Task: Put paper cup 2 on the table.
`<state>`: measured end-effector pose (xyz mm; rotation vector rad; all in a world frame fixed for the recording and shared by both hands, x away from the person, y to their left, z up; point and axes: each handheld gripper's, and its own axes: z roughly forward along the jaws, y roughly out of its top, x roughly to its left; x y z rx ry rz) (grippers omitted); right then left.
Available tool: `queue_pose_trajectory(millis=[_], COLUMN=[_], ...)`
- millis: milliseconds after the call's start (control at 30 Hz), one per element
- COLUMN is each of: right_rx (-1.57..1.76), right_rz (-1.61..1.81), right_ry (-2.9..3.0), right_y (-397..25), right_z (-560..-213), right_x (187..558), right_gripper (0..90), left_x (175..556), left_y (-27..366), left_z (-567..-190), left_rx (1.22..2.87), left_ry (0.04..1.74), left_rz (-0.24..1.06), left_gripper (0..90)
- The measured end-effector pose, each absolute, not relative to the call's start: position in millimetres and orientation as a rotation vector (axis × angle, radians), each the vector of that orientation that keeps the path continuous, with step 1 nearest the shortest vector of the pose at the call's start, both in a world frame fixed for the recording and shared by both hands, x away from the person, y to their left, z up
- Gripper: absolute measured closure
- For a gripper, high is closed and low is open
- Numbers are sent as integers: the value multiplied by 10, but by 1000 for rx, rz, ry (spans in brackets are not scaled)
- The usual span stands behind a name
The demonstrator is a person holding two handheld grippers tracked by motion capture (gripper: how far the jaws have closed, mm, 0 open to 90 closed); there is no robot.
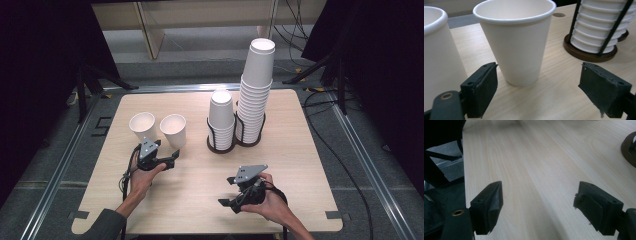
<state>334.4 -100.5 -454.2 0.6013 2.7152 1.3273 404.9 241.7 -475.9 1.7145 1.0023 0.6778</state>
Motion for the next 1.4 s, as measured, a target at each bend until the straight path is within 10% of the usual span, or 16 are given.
queue_pose_trajectory(millis=[1400], right_rx=[788], right_rz=[1463], right_ry=[2587], right_y=[-1197], right_z=[-4542], right_x=[3320], right_gripper=[157], left_x=[3062], left_y=[2191], left_z=[-4693], left_rx=[1771], left_ry=[839], left_rz=[505], left_gripper=[144])
